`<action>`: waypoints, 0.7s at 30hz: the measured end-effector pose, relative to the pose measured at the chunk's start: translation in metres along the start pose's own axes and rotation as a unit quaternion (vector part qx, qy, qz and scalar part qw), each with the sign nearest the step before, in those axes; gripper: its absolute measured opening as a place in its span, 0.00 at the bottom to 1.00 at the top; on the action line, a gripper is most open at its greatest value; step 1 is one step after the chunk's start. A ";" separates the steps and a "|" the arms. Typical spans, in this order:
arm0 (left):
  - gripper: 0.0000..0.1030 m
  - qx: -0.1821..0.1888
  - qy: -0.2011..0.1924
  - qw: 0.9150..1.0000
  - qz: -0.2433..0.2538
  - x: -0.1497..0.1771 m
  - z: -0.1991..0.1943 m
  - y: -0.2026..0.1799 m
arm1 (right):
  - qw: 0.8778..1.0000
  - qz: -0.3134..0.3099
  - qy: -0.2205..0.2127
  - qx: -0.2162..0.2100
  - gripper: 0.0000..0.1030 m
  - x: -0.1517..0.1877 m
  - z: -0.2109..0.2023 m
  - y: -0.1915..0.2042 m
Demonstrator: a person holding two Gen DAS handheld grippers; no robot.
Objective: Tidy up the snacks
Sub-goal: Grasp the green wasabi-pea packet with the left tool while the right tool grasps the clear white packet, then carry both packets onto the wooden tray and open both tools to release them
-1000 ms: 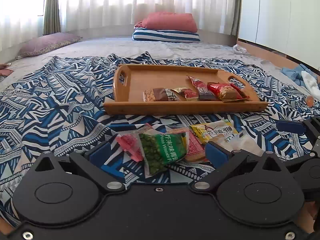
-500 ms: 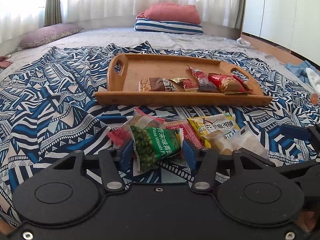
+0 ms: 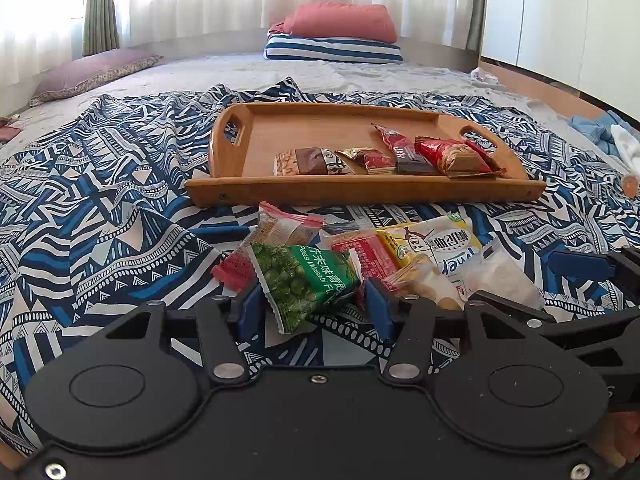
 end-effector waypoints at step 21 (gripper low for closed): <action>0.41 0.003 -0.017 1.000 -0.026 -0.013 -0.025 0.017 | 0.999 -0.033 -0.014 -0.013 0.35 -0.010 -0.010 0.021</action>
Point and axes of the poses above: each gripper's, at about its wrist camera, not at the fingertips, and z roughly the way its jaws point, y to its left, x to its underside, the point moved 6 cm from there along z, roughly the way its jaws point, and after that the axes turned 4 degrees about y, right-handed, at the moved point
